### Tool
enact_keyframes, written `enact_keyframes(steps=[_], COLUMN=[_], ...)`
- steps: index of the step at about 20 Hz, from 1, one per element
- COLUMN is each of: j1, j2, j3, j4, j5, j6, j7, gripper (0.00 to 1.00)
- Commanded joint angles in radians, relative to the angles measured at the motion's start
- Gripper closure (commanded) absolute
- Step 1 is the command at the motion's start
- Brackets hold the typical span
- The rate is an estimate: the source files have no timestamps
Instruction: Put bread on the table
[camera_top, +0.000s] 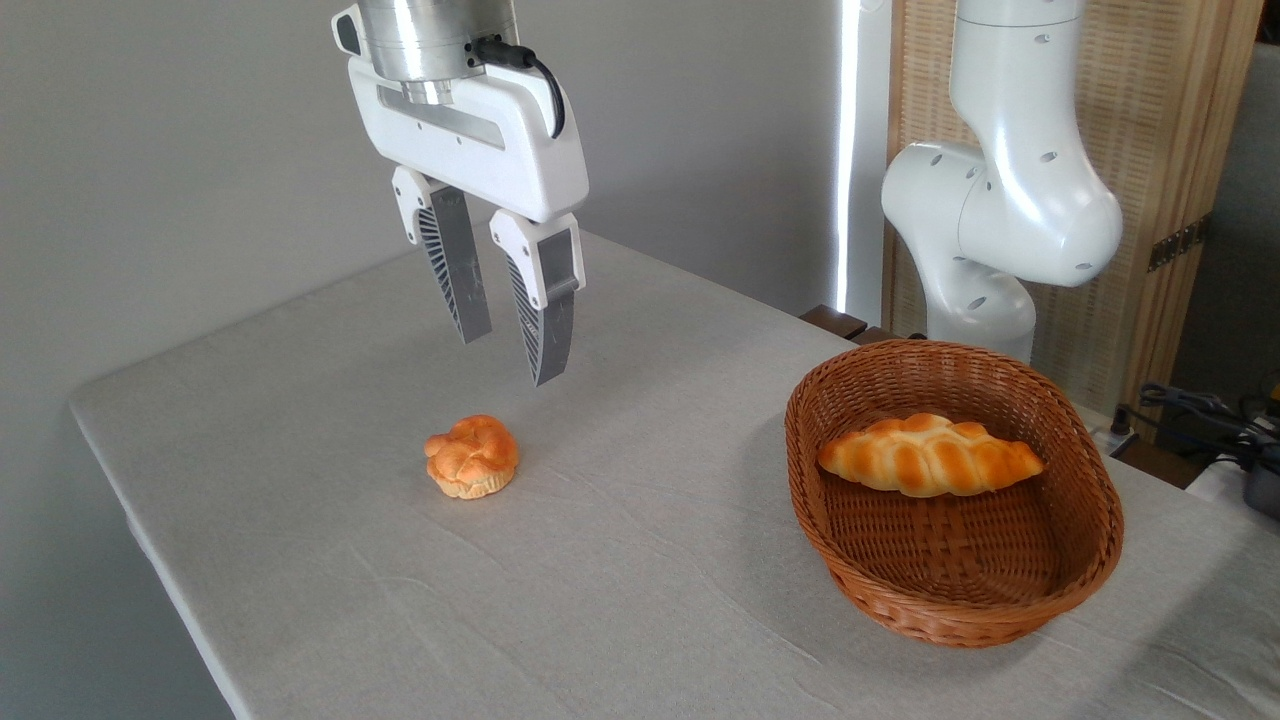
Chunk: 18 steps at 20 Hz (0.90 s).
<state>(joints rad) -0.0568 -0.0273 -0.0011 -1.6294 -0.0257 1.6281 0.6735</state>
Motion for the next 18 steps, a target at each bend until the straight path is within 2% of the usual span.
enact_keyframes(steps=[1,12,16,18], j1=[-0.001,-0.001,-0.003,-0.001], j2=[0.004,-0.002,-0.049,-0.104], j3=[0.022,0.023,0.042,0.055], j4=[0.017,0.011,-0.047,-0.111], j5=[0.004,0.004,0.004,0.001], j6=[-0.024,-0.025,-0.024,-0.024], j7=[-0.003,0.008,0.083,0.178], gripper=[0.00,0.00,0.00,0.00])
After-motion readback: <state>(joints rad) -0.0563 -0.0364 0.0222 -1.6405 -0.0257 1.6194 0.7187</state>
